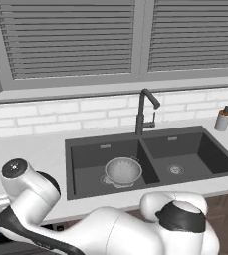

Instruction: Put the colander in the sink, put the banana, apple, apple in the colander, and turn on the sink faucet and pour water over the colander.

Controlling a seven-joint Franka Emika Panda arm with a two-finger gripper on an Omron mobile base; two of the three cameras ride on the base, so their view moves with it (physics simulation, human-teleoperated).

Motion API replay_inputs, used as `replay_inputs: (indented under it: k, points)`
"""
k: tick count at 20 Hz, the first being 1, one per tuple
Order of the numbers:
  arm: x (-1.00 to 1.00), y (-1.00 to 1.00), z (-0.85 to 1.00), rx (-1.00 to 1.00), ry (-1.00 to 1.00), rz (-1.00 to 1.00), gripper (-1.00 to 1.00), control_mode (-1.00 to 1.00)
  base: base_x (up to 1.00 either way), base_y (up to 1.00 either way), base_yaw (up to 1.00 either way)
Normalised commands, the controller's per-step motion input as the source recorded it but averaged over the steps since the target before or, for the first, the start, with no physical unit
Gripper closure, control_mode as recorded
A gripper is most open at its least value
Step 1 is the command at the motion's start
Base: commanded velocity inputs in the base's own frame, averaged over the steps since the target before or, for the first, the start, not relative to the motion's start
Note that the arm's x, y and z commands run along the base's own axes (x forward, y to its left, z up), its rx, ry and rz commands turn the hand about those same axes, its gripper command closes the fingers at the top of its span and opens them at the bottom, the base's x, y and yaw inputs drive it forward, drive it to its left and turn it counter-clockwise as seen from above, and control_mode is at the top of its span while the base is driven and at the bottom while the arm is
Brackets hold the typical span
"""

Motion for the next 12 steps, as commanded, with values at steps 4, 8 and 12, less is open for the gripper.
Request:
replay_inputs:
  k: [4,8,12]
  points:
    - [0.12,0.32,-0.22,0.05,0.0,0.04,-1.0,-1.0,0.0,0.0,0.0]
    - [0.16,0.35,-0.16,0.01,0.0,0.02,-1.0,-1.0,0.0,0.0,0.0]
    - [0.25,0.26,-0.09,0.0,0.0,0.0,-1.0,-1.0,0.0,0.0,0.0]
